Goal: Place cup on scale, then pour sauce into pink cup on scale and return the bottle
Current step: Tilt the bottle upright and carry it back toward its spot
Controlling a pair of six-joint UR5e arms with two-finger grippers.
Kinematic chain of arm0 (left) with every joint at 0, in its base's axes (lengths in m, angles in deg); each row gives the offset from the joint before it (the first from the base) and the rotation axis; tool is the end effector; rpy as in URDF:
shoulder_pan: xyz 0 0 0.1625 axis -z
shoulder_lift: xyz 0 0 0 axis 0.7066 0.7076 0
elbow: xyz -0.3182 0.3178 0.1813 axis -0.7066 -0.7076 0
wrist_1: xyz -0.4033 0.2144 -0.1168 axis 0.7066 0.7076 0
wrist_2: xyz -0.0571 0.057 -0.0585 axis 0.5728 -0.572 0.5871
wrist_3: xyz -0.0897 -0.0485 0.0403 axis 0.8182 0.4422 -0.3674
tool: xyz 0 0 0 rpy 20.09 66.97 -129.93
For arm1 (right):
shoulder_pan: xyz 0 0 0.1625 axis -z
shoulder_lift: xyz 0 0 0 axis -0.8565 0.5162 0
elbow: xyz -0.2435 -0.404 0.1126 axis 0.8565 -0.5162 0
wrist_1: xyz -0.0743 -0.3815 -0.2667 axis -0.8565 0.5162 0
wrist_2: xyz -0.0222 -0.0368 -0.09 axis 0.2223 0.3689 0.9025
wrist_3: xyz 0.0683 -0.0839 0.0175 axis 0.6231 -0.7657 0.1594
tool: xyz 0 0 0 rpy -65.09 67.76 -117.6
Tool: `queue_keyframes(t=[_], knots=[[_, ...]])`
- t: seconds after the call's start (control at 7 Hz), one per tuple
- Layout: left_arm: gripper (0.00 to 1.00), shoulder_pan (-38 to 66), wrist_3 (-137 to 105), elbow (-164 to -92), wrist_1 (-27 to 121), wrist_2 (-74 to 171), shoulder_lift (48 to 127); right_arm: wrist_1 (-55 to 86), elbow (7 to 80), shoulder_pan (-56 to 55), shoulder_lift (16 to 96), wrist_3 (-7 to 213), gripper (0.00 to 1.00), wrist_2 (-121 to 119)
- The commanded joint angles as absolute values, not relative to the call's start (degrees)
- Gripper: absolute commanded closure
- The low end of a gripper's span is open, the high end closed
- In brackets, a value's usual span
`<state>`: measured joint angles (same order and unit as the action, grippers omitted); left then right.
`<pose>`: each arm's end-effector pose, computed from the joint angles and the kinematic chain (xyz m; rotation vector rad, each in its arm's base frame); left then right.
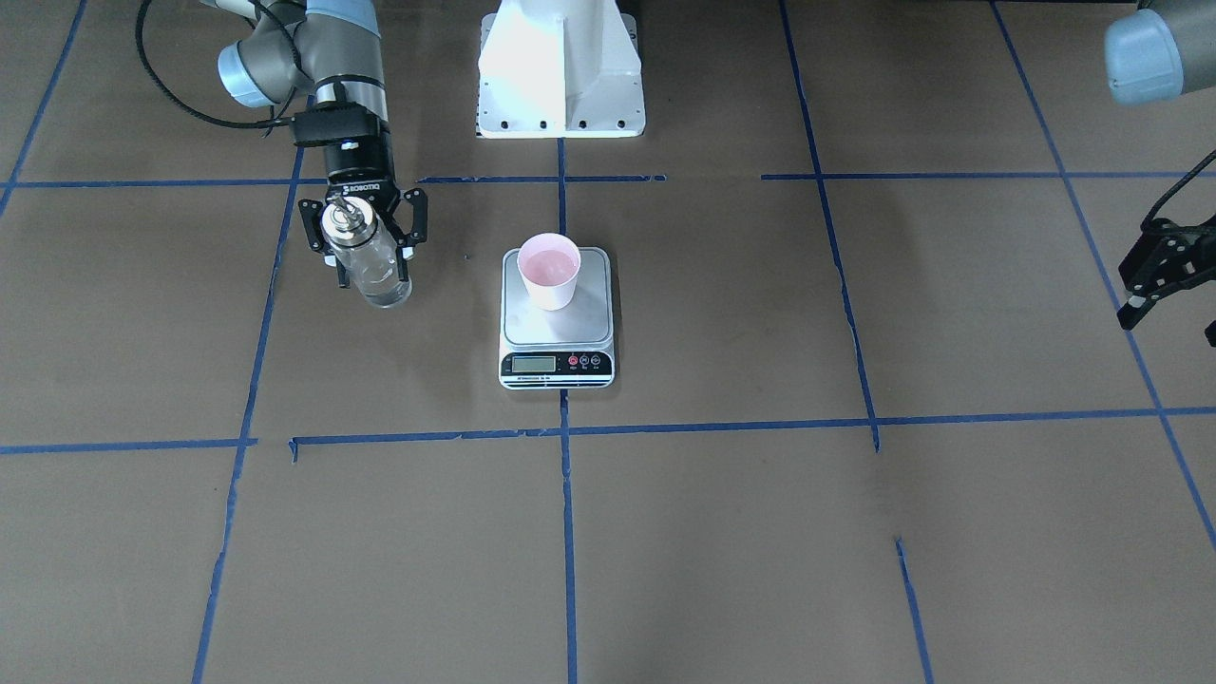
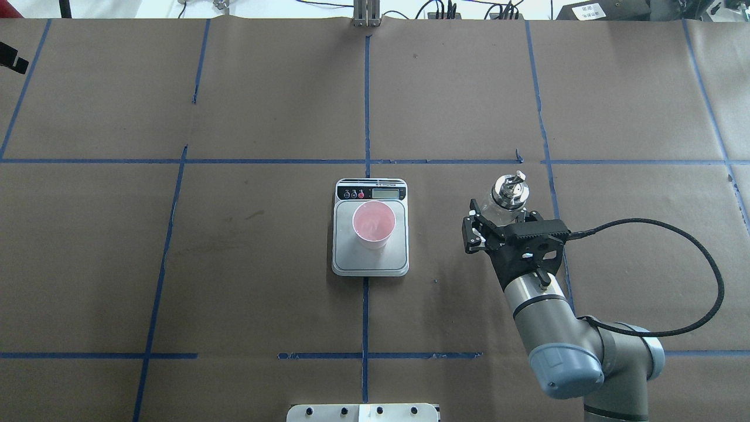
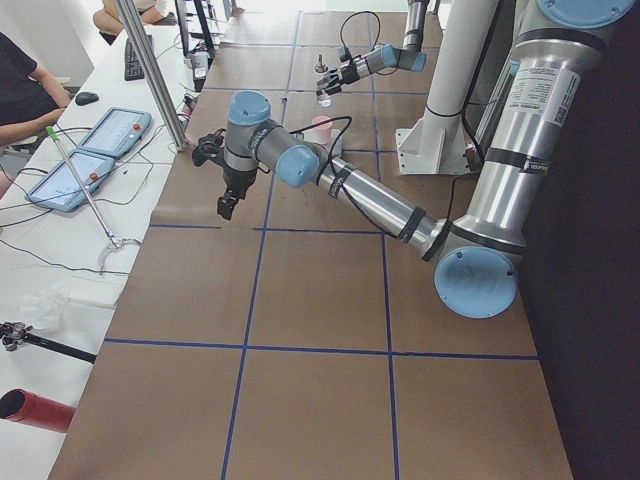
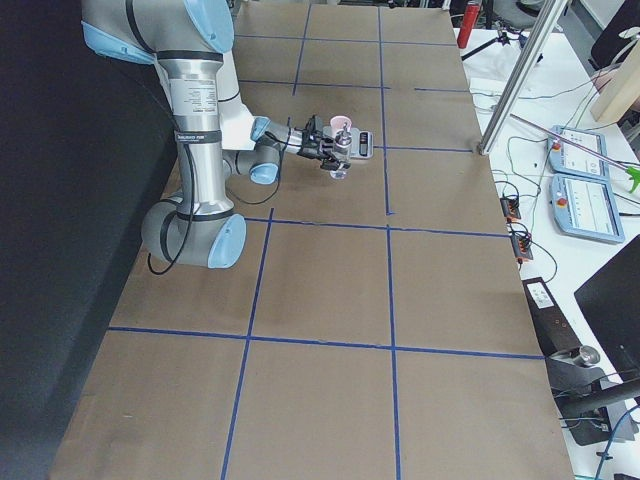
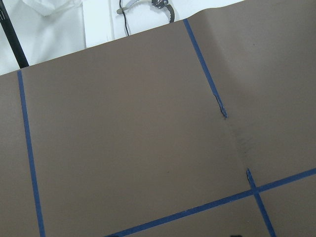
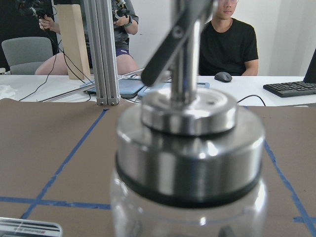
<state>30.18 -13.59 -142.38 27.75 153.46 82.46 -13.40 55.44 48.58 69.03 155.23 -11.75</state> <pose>0.0997 -0.6413 0.4182 0.4231 0.7606 0.1645 -0.5292 -0.3250 0.4062 1.1147 -0.7430 0.3914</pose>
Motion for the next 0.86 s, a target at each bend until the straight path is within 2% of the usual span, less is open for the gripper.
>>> queue_keyframes(t=[0.0,0.14,0.71], knots=[[0.20,30.27,-13.52,-142.57,27.75,153.46,82.46,-15.17,54.24,48.46,70.25,161.35,1.00,-11.14],[0.20,30.79,-13.52,-142.57,27.75,153.46,82.55,-15.25,51.53,48.11,71.99,163.50,1.00,-10.71],[0.20,31.24,-13.43,-143.62,27.75,153.46,82.63,-15.26,49.75,46.53,74.19,165.80,1.00,-7.29]])
